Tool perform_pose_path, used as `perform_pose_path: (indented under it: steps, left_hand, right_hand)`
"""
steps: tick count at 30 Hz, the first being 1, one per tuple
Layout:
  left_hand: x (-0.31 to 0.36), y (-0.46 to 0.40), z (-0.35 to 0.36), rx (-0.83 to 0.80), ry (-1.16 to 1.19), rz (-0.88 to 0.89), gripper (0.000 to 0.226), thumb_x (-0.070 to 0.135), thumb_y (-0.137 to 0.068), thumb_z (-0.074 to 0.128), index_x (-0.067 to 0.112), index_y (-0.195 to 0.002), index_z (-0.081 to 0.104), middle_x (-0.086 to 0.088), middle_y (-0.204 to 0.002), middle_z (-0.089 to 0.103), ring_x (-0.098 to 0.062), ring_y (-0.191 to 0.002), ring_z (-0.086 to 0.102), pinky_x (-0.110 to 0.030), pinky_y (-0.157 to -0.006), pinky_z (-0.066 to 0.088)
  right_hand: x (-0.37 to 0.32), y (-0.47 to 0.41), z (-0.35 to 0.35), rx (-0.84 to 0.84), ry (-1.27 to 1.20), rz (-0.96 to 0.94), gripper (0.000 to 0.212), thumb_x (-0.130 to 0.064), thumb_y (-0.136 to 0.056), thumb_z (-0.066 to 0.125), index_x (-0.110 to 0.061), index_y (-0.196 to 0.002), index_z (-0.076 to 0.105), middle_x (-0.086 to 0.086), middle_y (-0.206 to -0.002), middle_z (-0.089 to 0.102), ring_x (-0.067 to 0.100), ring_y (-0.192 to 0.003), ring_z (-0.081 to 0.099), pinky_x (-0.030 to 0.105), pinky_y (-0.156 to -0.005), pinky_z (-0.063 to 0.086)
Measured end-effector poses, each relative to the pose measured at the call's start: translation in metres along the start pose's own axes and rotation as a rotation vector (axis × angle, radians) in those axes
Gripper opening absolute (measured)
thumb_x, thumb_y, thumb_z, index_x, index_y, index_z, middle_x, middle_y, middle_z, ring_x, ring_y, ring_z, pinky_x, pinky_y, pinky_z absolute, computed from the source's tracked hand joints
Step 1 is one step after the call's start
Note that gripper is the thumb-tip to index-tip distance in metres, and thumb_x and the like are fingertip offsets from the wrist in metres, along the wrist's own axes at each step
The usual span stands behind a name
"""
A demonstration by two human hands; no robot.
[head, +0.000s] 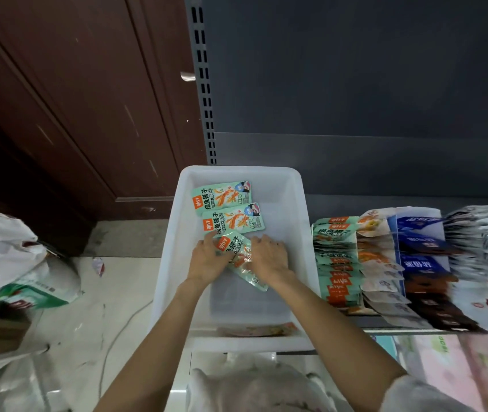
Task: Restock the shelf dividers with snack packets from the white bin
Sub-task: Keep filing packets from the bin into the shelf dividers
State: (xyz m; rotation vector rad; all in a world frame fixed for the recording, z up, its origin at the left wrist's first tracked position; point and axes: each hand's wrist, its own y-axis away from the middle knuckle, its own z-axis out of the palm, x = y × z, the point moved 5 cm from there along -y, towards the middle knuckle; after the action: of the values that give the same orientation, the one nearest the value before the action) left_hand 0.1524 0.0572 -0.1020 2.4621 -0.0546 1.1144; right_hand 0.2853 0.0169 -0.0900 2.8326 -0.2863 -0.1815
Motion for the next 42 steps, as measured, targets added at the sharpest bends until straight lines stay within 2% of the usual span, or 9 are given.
perform_pose_path:
  steps: [6,10,13,16,21,24,30,35,42]
  left_hand:
    - [0.027,0.035,-0.014,-0.037,0.802,-0.04,0.084,0.008,-0.079,0.073,0.035,-0.135,0.017,0.013,-0.12,0.045,-0.008,-0.102,0.057,-0.025,-0.075,0.054]
    - [0.053,0.059,-0.011,-0.114,0.76,0.053,0.051,0.008,-0.083,0.068,0.019,-0.127,0.045,0.002,-0.114,0.062,-0.019,-0.1,0.064,-0.029,-0.075,0.054]
    - [0.083,0.074,-0.008,-0.149,0.593,0.227,0.024,0.003,-0.083,0.067,0.015,-0.103,0.064,-0.001,-0.101,0.072,-0.014,-0.09,0.068,-0.023,-0.075,0.054]
    - [0.128,0.092,-0.003,-0.19,0.301,0.517,0.019,0.007,-0.081,0.069,0.023,-0.089,0.064,0.016,-0.09,0.069,0.002,-0.081,0.063,-0.011,-0.069,0.046]
    - [0.183,0.1,0.014,0.036,0.043,0.852,0.033,0.024,-0.086,0.064,0.027,-0.119,0.059,0.016,-0.108,0.064,0.001,-0.096,0.058,-0.019,-0.082,0.047]
    - [0.186,0.084,0.031,0.088,0.105,0.729,0.053,0.027,-0.087,0.064,0.027,-0.135,0.042,0.011,-0.125,0.054,-0.003,-0.109,0.049,-0.023,-0.094,0.041]
    - [0.16,0.06,0.081,-0.154,-0.224,0.599,0.086,0.037,-0.078,0.073,0.027,-0.147,0.023,0.0,-0.144,0.04,-0.018,-0.131,0.037,-0.033,-0.105,0.034]
    - [0.155,0.061,0.082,-0.11,-0.151,0.618,0.077,0.029,-0.079,0.073,0.027,-0.143,0.031,0.001,-0.137,0.047,-0.014,-0.124,0.043,-0.024,-0.098,0.034]
    - [0.152,0.064,0.078,-0.103,-0.127,0.649,0.068,0.023,-0.081,0.07,0.026,-0.14,0.037,0.002,-0.135,0.048,-0.012,-0.123,0.044,-0.011,-0.092,0.028]
  right_hand:
    - [0.019,0.035,-0.032,0.104,-0.974,0.122,0.013,-0.01,-0.096,0.05,-0.009,-0.103,0.061,0.005,-0.101,0.066,0.021,-0.094,0.062,0.017,-0.065,0.043]
    - [0.037,0.066,-0.052,0.127,-1.426,0.131,0.009,-0.004,-0.091,0.057,-0.011,-0.096,0.058,-0.002,-0.091,0.064,0.018,-0.093,0.061,0.016,-0.069,0.05]
    - [0.059,0.09,-0.078,0.263,-1.472,0.059,0.041,-0.003,-0.084,0.066,-0.02,-0.116,0.048,-0.006,-0.106,0.06,0.016,-0.1,0.062,0.016,-0.073,0.051]
    - [0.095,0.116,-0.114,0.41,-1.376,-0.049,0.076,-0.006,-0.08,0.071,-0.036,-0.136,0.029,-0.011,-0.12,0.052,0.007,-0.105,0.061,0.023,-0.079,0.055]
    - [0.153,0.151,-0.154,0.524,-1.052,-0.074,0.011,-0.014,-0.09,0.06,-0.025,-0.093,0.058,-0.008,-0.093,0.069,0.002,-0.082,0.067,0.019,-0.064,0.055]
    - [0.187,0.163,-0.163,0.755,-1.052,-0.002,0.018,-0.013,-0.093,0.057,-0.03,-0.088,0.056,-0.013,-0.086,0.068,0.002,-0.076,0.067,0.017,-0.064,0.052]
    - [0.19,0.14,-0.153,0.731,-0.668,-0.104,0.008,-0.007,-0.091,0.06,-0.012,-0.096,0.063,-0.011,-0.088,0.065,0.002,-0.084,0.061,0.012,-0.071,0.046]
    - [0.155,0.113,-0.131,0.633,-0.197,-0.232,0.017,-0.007,-0.085,0.064,-0.016,-0.099,0.07,0.0,-0.096,0.07,0.02,-0.09,0.064,0.038,-0.075,0.054]
    - [0.13,0.101,-0.115,0.481,0.176,-0.208,0.023,-0.011,-0.077,0.069,-0.023,-0.096,0.073,-0.004,-0.088,0.071,0.019,-0.077,0.068,0.031,-0.079,0.049]
